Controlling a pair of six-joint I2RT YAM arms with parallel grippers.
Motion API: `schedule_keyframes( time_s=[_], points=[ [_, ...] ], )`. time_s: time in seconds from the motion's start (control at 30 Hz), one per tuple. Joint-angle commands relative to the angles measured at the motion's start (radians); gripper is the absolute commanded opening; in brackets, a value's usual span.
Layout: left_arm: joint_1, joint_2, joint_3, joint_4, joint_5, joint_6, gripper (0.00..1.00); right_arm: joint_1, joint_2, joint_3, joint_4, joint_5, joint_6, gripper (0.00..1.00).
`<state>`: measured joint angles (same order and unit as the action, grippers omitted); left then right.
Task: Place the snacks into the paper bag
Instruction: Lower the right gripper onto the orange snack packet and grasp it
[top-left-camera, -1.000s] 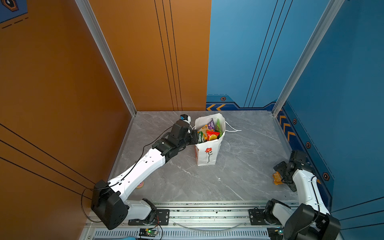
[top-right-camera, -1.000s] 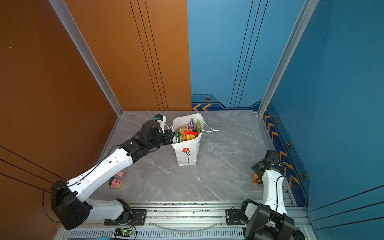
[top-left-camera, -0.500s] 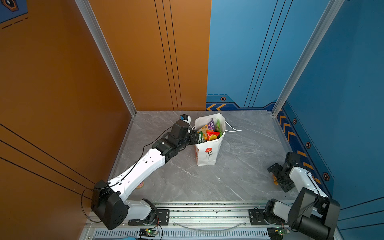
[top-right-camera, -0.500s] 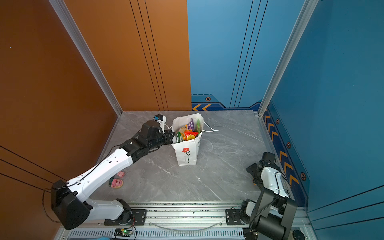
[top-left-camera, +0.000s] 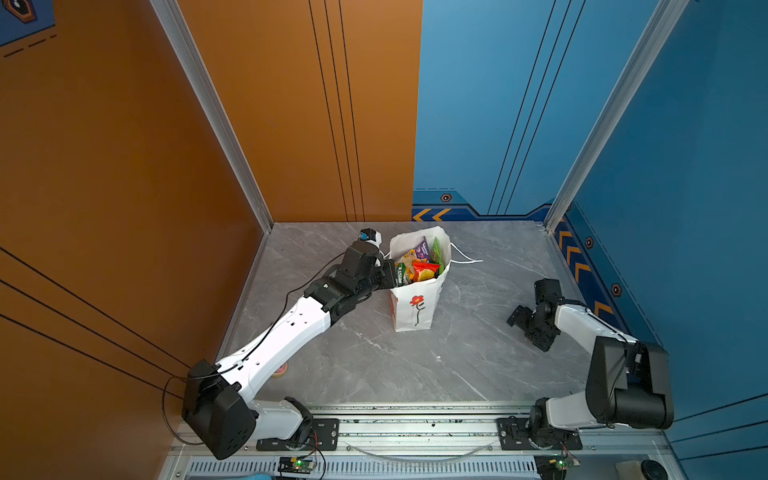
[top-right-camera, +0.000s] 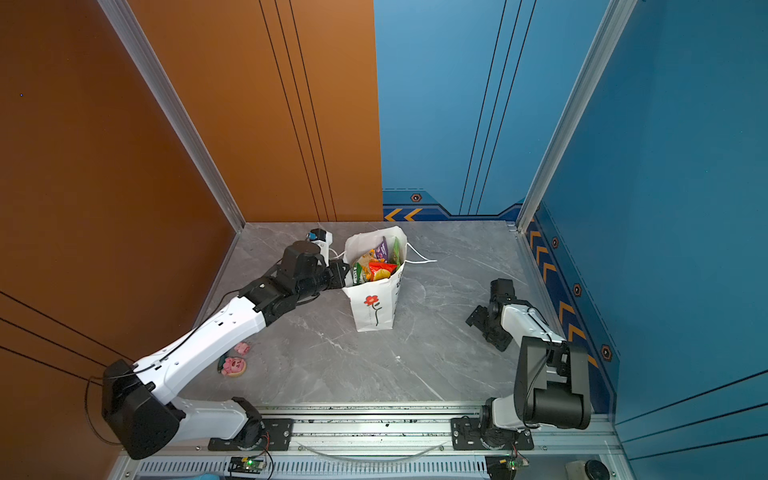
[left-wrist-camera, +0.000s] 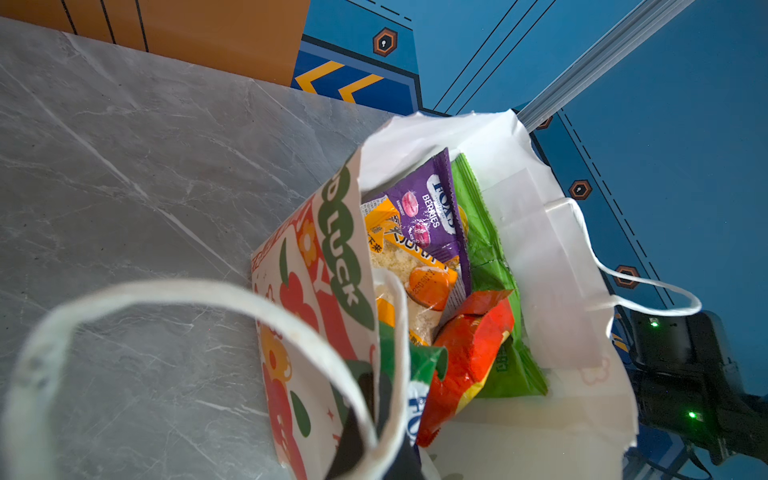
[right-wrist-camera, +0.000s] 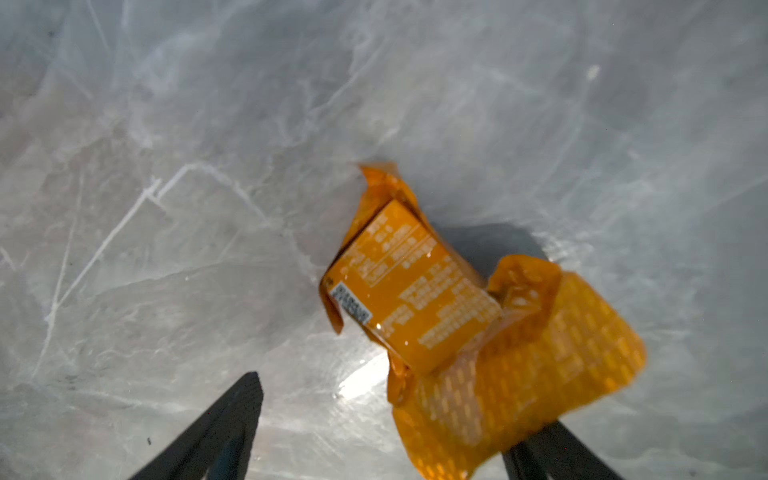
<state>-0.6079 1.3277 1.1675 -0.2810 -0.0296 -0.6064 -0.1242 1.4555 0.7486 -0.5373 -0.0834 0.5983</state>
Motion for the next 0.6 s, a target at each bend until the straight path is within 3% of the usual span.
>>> schedule_keyframes(
  time_s=[0.0,0.23,0.33,0.57],
  points=[
    [0.011,-0.030,0.011,0.049,0.006,0.014,0.00,0.017,0.021,0.016,-0.018,-0.002,-0.016,0.86],
    [0.022,-0.030,0.005,0.052,0.014,0.012,0.00,-0.024,-0.047,0.060,-0.085,0.093,-0.052,0.86],
    [0.023,-0.030,0.004,0.054,0.017,0.011,0.00,-0.033,-0.072,0.070,-0.103,0.156,-0.048,0.92],
    [0.028,-0.032,0.002,0.053,0.020,0.011,0.00,-0.088,-0.058,0.110,-0.082,0.147,-0.042,0.98]
  ],
)
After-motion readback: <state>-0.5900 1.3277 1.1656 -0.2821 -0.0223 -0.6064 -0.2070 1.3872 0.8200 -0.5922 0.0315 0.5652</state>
